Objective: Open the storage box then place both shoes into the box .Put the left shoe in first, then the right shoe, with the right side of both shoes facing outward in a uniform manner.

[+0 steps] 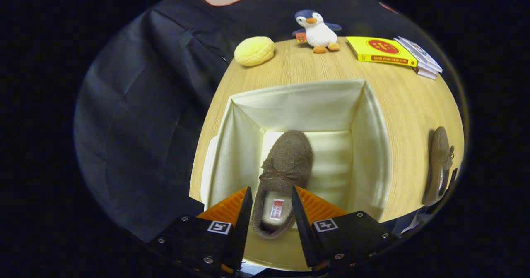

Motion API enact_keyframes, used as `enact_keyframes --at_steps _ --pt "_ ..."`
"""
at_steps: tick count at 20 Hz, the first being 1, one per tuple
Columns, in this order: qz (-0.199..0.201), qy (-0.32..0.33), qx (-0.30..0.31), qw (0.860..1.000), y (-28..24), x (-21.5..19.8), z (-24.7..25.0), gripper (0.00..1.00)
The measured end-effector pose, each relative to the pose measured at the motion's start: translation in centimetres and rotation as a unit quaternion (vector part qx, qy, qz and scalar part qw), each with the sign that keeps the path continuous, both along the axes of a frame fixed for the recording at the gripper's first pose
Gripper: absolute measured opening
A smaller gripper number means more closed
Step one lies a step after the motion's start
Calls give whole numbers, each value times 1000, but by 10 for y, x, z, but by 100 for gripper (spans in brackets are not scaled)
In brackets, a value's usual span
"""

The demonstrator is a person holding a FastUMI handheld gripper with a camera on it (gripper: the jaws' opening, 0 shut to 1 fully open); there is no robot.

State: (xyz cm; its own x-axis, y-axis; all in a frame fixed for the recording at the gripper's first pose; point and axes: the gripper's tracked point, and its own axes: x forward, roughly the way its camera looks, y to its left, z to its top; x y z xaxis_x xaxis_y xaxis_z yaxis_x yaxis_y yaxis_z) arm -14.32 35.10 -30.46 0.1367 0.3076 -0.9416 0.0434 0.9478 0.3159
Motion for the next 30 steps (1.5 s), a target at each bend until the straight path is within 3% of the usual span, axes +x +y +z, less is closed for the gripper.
enact_keyframes --at_steps 6,10,16,21,30 --pt "17 -82 2 996 -64 12 47 82" --pt "4 -106 -31 994 -133 10 51 91" --pt "-27 -117 -87 989 -252 -2 42 94" --pt "-38 -94 -118 988 -345 -29 3 94" --pt "-22 -53 -121 991 -407 -79 -59 91"
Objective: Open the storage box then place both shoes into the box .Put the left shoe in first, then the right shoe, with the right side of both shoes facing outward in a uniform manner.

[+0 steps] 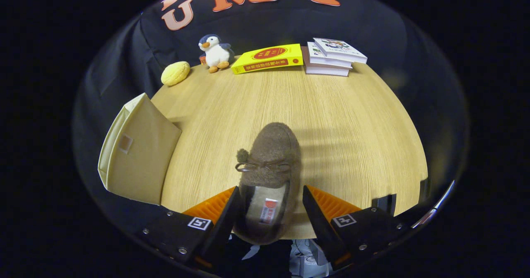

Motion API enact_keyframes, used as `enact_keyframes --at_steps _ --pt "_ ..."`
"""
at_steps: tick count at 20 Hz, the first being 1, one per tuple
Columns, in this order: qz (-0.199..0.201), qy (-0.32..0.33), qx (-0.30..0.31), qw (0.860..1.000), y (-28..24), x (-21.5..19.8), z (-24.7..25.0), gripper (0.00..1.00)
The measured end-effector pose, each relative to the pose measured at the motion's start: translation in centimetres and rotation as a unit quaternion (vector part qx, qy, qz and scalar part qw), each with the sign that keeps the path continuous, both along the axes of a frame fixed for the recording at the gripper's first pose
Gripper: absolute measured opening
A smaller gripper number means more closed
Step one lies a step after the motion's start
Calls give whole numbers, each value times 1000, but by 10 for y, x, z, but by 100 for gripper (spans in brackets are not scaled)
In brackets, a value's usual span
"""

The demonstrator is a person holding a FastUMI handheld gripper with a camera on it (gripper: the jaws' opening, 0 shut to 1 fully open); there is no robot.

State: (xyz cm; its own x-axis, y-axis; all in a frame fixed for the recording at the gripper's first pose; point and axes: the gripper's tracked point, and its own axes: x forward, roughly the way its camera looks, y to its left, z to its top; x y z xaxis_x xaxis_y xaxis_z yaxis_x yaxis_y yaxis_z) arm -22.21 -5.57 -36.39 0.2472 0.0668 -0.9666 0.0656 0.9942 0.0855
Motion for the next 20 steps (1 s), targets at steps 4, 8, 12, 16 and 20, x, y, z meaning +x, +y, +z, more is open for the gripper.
enact_keyframes --at_steps 4,8,12,16,20 --pt "8 -17 -21 1000 -21 3 -25 79" --pt "-5 -29 -23 999 -28 11 -41 57" --pt "23 -23 -4 999 -15 8 -54 37" --pt "4 -17 -4 1000 -25 9 -57 23" --pt "-34 -11 -18 999 -31 13 -48 6"
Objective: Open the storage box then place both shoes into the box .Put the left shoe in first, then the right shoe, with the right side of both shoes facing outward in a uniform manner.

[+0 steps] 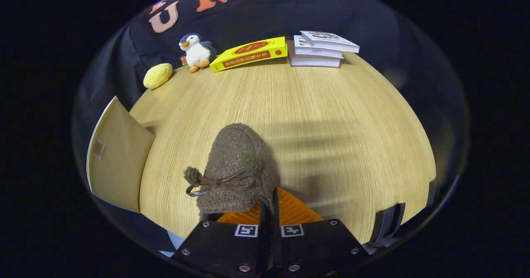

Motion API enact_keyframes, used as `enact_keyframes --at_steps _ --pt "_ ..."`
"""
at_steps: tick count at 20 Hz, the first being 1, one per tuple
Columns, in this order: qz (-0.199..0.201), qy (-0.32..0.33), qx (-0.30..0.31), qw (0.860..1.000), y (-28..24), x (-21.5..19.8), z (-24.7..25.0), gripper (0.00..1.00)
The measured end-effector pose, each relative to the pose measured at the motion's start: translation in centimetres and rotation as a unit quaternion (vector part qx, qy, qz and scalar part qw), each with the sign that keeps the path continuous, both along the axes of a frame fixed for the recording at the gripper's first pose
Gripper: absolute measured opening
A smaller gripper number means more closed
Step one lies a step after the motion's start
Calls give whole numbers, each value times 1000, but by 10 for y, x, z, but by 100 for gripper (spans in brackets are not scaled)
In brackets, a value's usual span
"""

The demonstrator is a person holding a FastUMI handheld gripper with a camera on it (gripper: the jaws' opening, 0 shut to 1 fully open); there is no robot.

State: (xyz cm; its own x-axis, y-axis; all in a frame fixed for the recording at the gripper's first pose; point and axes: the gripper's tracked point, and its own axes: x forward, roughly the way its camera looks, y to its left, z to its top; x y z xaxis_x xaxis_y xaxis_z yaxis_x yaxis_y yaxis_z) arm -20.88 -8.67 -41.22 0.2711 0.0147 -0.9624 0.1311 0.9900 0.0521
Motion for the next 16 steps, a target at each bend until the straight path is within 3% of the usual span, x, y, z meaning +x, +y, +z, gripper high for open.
enact_keyframes --at_steps 5,16 --pt "-31 -17 26 999 32 21 41 6" --pt "-7 -40 54 998 148 72 124 6"
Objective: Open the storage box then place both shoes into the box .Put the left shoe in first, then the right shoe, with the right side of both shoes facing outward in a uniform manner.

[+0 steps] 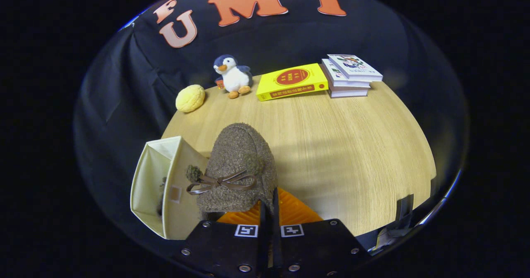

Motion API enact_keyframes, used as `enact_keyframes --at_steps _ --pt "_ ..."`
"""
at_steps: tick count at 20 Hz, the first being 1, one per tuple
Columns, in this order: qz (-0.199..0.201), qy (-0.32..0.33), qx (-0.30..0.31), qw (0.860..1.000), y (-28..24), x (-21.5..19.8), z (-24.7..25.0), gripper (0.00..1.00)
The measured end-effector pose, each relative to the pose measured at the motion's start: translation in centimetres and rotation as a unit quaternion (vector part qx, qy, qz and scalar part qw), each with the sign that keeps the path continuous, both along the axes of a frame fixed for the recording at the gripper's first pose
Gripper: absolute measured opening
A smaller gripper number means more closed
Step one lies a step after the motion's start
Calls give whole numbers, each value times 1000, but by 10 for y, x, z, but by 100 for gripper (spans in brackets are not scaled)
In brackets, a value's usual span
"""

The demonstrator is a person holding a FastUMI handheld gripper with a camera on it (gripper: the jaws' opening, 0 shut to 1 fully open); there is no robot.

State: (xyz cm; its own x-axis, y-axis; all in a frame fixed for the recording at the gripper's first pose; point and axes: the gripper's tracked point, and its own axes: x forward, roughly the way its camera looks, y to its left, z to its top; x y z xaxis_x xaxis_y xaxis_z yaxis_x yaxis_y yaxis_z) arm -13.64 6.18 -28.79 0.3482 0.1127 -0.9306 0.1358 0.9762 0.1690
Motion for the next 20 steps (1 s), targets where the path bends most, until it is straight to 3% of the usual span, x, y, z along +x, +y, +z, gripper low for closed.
enact_keyframes --at_steps 8,14,20 --pt "35 -10 37 999 118 27 42 6" --pt "69 16 42 997 187 21 29 6" --pt "74 54 -4 996 211 8 -8 6"
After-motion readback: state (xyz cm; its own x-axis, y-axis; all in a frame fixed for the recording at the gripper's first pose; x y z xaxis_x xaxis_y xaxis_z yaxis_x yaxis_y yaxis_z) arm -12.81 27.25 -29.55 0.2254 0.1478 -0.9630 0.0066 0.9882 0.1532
